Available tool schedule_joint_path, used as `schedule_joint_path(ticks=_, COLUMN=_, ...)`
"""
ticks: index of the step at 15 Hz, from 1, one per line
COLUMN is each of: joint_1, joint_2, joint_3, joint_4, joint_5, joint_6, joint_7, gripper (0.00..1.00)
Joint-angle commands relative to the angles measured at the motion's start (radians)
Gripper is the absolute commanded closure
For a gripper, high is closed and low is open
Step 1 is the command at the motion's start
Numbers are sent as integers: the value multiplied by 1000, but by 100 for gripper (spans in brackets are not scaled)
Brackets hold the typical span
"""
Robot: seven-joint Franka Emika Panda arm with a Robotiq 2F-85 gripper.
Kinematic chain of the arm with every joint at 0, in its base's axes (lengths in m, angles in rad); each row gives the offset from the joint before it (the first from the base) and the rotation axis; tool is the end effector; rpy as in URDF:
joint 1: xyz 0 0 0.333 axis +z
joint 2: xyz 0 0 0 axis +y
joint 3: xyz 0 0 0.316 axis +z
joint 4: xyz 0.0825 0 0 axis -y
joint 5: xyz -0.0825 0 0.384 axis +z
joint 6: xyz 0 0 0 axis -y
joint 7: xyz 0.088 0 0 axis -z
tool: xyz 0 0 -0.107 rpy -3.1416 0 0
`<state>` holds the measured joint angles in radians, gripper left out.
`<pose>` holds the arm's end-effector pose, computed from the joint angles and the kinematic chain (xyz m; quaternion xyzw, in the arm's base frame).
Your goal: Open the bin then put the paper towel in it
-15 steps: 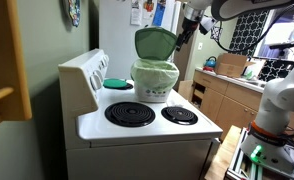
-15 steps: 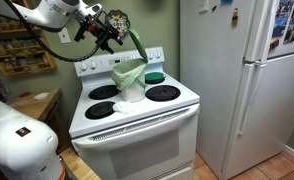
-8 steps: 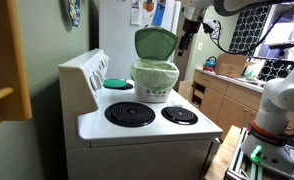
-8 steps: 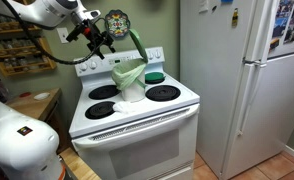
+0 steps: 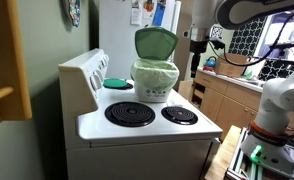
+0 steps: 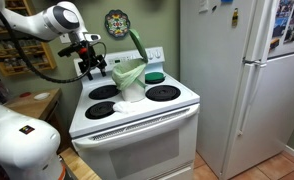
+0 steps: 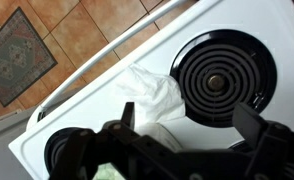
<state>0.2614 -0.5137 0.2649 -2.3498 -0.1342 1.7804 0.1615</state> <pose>0.3412 0.1965 0.5108 0.9749 0.1774 0.0072 0.1340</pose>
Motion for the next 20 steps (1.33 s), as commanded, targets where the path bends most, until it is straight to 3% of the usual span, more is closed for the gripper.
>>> schedule_joint_path(ticks=1, joint_1=-10, joint_2=2, joint_3=8, joint_4=-27, joint_5=3, joint_6=15, joint_7=-3, gripper=0)
schedule_joint_path(ticks=6, joint_1=-27, joint_2=43, joint_3=18, joint_4=-69, joint_5=-16, joint_6=33, joint_7=28, gripper=0)
schedule_joint_path(ticks=10, joint_1=-46, joint_2=98, joint_3=22, joint_4=-119, joint_5=23, joint_6=193, joint_7=157, gripper=0)
schedule_joint_path(ticks=14, joint_1=-74, joint_2=189, joint_3=50, joint_4=-154, joint_5=-9, joint_6=263, joint_7=312, gripper=0)
schedule_joint_path(ticks=20, joint_1=-115, joint_2=295, joint_3=71, joint_4=-187, joint_5=-117, joint_6=469, joint_7=563, gripper=0)
